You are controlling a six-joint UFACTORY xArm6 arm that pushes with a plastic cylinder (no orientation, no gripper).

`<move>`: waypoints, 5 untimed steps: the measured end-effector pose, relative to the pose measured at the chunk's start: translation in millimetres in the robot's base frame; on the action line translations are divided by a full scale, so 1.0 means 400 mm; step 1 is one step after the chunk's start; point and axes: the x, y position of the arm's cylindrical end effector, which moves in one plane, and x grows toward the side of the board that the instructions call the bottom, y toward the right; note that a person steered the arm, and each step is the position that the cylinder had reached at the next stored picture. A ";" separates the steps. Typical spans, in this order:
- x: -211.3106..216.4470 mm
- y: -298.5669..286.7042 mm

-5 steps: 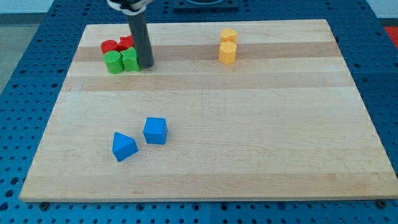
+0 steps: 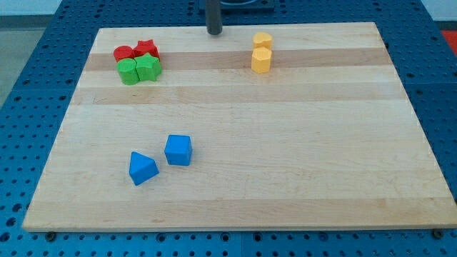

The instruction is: Push the yellow hexagon into the yellow heart

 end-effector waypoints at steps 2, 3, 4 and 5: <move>0.000 0.002; 0.000 0.020; 0.001 0.087; 0.042 0.129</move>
